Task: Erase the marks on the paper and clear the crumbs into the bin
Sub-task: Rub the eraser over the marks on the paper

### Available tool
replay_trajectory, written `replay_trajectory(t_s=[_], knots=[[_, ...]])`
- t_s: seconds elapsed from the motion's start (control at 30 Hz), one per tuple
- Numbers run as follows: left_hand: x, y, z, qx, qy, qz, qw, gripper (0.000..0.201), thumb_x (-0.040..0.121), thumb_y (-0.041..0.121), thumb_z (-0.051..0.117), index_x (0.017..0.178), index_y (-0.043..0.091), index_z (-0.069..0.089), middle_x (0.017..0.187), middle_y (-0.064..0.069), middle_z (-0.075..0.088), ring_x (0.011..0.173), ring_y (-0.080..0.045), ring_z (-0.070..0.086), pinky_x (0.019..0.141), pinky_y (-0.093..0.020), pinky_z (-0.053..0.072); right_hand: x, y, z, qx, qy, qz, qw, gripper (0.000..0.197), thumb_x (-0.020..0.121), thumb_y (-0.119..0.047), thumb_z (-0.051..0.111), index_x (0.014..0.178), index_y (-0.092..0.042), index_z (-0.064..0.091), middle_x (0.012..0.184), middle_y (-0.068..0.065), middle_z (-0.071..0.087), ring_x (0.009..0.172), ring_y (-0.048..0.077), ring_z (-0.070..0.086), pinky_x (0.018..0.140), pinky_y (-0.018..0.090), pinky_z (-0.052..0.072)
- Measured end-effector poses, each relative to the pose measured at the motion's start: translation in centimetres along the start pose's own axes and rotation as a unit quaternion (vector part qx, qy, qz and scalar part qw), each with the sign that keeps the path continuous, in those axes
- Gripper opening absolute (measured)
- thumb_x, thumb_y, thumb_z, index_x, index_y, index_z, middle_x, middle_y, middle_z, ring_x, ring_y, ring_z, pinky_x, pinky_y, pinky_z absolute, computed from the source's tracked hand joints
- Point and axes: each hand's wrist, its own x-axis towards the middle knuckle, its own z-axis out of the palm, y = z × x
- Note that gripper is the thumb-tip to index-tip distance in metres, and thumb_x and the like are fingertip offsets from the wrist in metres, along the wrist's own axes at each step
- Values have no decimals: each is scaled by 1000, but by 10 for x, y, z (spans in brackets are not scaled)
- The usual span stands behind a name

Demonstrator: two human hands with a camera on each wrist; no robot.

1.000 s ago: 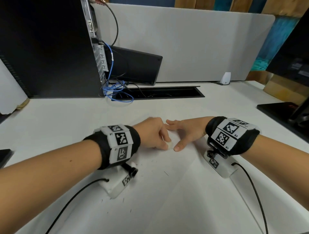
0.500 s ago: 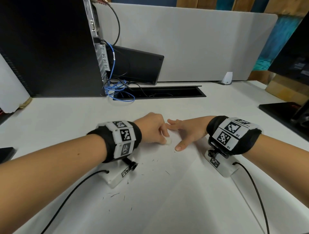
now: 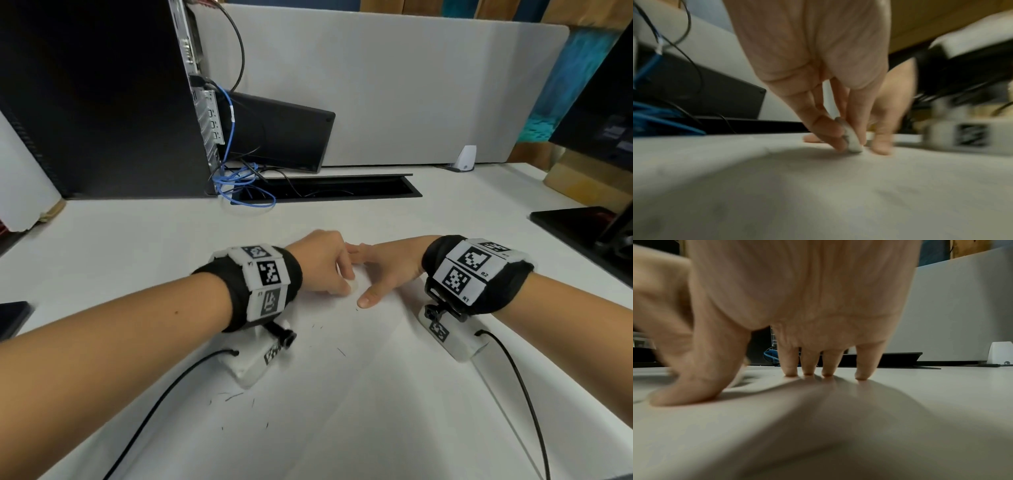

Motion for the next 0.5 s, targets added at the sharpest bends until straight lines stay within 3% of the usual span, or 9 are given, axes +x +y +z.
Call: replay_trajectory(t_s=[0.07,0.17,0.27,0.37,0.5], knots=[[-5,3,2,2,-10,15,1000,20,79,22,71,97,14,75,65,15,52,68,-4,51,73,-19,44,1,0,0,-6,1,-4,1000,121,50,-79,61,149,-36,8,158,-19,-5,146,7,-5,120,45,4],[2,-2,-6,22,28,-6,999,22,80,28,70,96,15,75,83,2,67,77,-10,57,71,-21,44,-4,-2,0,-1,2,9,1000,102,75,-58,65,150,-31,2,158,-14,-10,146,9,-9,120,41,-2],[5,-2,-4,18,26,-18,999,18,79,22,69,94,14,75,70,10,58,76,-12,56,69,-21,44,-5,-2,-1,5,1,5,1000,98,78,-53,65,150,-31,1,158,-12,-11,146,11,-10,120,42,-2],[-4,0,4,-6,0,0,1000,16,78,23,71,91,15,76,61,14,54,65,-6,55,71,-19,45,-4,-2,0,2,-2,11,1000,99,77,-54,65,150,-31,1,158,-13,-12,146,10,-11,120,42,-3],[5,-9,-8,23,48,-30,998,22,80,28,70,97,14,74,79,5,62,78,-13,58,71,-22,45,-8,-4,-1,-7,9,19,1000,98,80,-52,62,150,-28,-3,158,-12,-12,145,9,-12,120,39,-3]])
